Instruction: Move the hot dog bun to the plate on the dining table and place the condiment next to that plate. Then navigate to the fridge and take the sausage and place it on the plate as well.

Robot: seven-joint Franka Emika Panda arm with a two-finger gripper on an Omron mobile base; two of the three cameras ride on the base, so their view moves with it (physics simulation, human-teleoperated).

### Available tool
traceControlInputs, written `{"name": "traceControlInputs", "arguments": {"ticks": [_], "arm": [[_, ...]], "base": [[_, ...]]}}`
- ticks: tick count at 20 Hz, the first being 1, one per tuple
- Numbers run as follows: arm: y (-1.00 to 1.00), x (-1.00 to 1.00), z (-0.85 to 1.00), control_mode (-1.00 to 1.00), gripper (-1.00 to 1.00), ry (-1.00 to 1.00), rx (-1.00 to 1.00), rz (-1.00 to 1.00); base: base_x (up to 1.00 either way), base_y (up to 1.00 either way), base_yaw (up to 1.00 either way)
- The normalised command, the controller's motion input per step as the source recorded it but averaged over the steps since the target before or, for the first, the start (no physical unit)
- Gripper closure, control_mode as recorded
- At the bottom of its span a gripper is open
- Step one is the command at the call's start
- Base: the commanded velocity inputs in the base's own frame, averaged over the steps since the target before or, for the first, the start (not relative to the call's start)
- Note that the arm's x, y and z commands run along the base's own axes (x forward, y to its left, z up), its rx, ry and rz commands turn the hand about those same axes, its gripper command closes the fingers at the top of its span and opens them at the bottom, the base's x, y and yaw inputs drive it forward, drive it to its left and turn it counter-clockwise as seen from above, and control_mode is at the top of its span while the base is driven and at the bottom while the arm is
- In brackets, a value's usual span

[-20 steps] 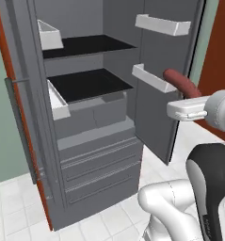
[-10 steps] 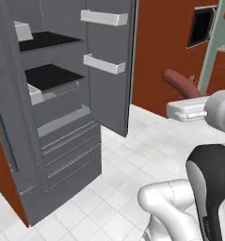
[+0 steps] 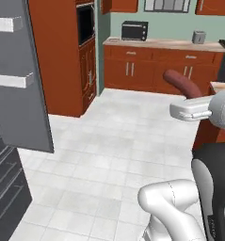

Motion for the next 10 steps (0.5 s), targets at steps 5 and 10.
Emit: {"name": "traceControlInputs", "arguments": {"ticks": [5, 10], "arm": [[0.00, 0.00, 0.00, 1.00, 1.00, 0.00, 0.00, 0.00], [0.00, 0.00, 0.00, 1.00, 1.00, 0.00, 0.00, 0.00]], "base": [[-0.30, -0.12, -0.85], [-0.03, -0.67, -0.75]]}}
